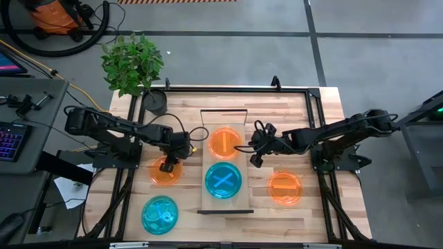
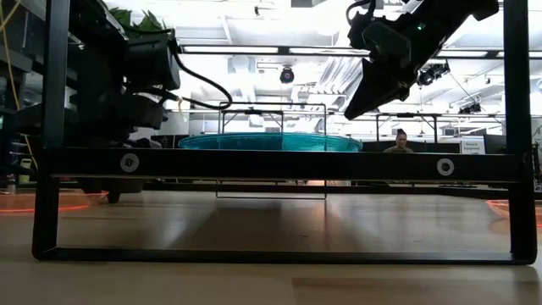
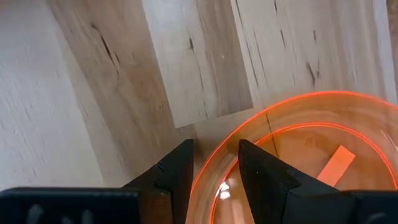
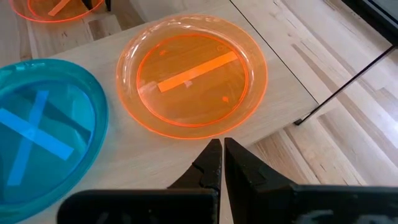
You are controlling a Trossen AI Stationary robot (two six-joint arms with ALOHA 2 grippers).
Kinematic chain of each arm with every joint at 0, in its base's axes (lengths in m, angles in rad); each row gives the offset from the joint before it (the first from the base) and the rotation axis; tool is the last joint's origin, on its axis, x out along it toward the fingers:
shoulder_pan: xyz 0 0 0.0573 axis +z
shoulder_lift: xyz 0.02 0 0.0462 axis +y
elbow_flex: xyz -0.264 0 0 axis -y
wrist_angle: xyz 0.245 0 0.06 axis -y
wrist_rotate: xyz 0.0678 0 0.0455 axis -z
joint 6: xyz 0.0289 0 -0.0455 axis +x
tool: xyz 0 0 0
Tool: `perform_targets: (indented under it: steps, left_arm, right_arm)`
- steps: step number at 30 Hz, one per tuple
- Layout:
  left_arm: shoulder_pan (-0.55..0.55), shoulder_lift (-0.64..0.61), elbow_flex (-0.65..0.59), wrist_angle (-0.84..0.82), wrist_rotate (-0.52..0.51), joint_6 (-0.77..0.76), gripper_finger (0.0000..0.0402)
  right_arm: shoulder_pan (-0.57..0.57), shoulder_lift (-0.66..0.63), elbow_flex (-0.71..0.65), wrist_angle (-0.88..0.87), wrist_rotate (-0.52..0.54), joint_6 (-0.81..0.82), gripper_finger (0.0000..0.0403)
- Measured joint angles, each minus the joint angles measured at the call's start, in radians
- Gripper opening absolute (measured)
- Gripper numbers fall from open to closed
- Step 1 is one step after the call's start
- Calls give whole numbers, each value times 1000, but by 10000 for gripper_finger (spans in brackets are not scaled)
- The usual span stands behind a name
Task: Place and stack plates onto a shelf
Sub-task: Stack the left orange plate on top of the other orange plate on the shelf
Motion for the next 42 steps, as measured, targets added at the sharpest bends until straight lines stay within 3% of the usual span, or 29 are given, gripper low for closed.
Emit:
perform_targets:
  steps: [4,11,18,25,29,34,42]
  left_arm:
    - [0,3,1,0,-3,-2,102]
    - [13,4,28,-20,7,14,8]
    - [40,-20,160,-196,-2,-9,1]
    - [41,-145,283,-366,-34,-100,0]
    - [45,-259,300,-246,-131,-222,0]
    - [46,-358,235,78,-269,-403,0]
    - [45,-308,48,377,-405,-721,0]
  right_arm:
    - [0,0,0,0,1,1,0]
    - [0,0,0,0,2,6,0]
    - [0,0,0,0,2,17,0]
    - [7,0,0,0,-9,13,0]
    - [7,0,0,-1,-14,8,0]
    - [7,1,0,-1,12,5,0]
    - [8,-40,-1,-44,85,25,0]
